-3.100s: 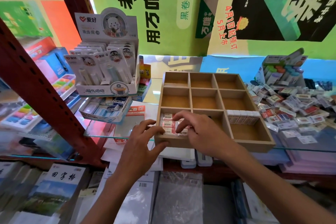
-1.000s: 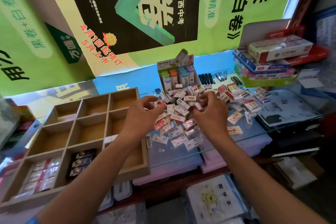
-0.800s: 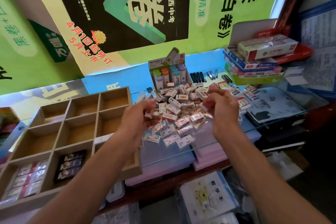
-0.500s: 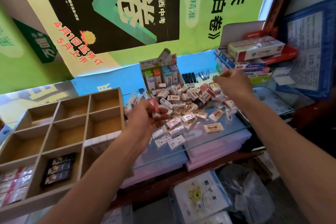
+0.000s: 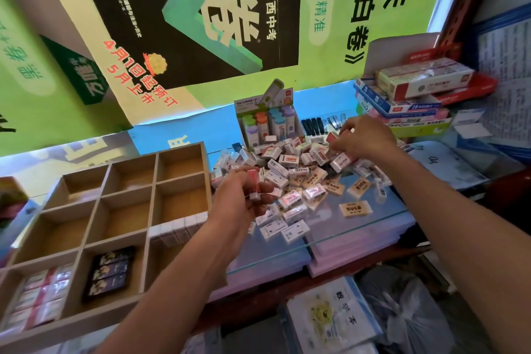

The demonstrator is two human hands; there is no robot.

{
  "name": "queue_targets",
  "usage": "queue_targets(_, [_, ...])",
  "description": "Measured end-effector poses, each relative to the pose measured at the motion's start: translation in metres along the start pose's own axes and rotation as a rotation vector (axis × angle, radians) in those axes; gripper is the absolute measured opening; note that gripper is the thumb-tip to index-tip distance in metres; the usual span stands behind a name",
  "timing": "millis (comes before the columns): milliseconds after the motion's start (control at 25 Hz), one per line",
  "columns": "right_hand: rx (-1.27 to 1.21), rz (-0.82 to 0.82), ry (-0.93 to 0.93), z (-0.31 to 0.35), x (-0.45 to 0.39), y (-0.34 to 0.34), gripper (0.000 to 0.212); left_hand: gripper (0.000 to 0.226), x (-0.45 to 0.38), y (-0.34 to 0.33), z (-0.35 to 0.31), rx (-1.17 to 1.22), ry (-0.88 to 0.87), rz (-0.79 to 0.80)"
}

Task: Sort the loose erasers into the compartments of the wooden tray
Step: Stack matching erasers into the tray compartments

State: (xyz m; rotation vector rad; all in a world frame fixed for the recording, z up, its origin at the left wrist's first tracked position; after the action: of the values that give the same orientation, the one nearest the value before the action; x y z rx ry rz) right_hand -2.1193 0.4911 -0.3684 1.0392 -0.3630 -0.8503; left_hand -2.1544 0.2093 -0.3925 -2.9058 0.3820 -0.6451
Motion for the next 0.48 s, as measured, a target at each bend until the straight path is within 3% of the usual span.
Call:
queue_targets(160, [-0.523,-0.057,-0.130,-0.003,0.014,0.015,0.020,0.039,0.003,0.007,0.001,0.068,0.013,0.010])
queue_targets(280, [-0.955,0.020,-0.312,0.000,0.028,0.025,0.015,0.043,0.010,0.012,0.000,0.122,0.043,0.016])
queue_targets(360, [-1.094,0.047,-0.375,0.011,0.034,0.024,0.018,0.039,0.016,0.011,0.000,0.147,0.062,0.015])
queue_targets(480, [-1.103,0.034,-0.399,0.026,0.047,0.004,0.017,0.034,0.027,0.005,0.004,0.149,0.073,0.011])
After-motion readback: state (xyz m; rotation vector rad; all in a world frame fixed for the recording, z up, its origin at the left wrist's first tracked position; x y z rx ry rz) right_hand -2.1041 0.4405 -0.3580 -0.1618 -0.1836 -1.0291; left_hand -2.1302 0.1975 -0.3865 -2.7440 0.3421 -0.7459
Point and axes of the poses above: each hand's wrist, its own x-axis away from the middle knuckle, its own y-axis out of the back of the hand, z = x × y, the point moved 7 cm from there along -x, towards the middle knuckle, and after that the axes turned 9 degrees about -z, right-handed, at the moved point
